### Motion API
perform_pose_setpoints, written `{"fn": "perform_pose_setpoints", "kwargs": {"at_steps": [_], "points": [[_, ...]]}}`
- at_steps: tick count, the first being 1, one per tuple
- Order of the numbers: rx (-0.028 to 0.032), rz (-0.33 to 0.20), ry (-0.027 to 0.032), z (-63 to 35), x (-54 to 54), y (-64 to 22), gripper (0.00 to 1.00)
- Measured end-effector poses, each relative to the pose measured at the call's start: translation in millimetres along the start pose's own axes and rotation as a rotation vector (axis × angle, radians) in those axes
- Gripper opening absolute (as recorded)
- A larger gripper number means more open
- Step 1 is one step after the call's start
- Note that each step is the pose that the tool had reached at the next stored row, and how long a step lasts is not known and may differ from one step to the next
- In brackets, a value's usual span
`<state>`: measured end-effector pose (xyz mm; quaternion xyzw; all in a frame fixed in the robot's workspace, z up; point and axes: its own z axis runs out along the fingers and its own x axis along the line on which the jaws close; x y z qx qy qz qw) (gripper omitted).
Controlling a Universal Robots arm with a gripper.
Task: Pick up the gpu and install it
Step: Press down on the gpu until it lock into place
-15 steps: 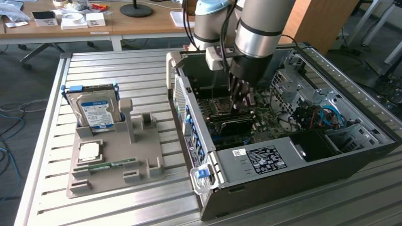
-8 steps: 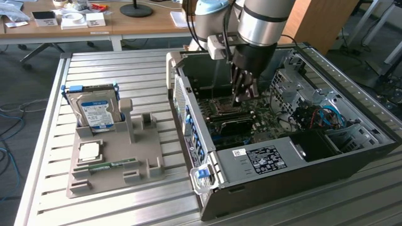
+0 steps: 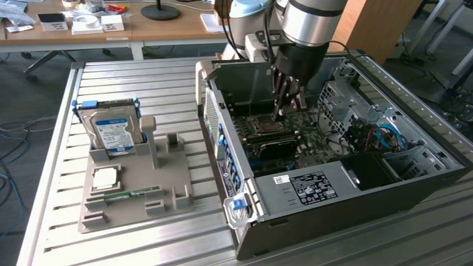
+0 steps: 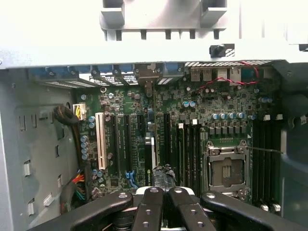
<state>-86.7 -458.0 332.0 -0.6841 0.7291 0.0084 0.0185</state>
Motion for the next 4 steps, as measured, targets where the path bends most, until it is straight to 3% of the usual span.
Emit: {"fn": "perform_pose_setpoints", "kwargs": {"at_steps": [4], "points": [[-0.0001, 0.000, 0.0002, -0.1, 0.0, 0.0, 0.11]]}}
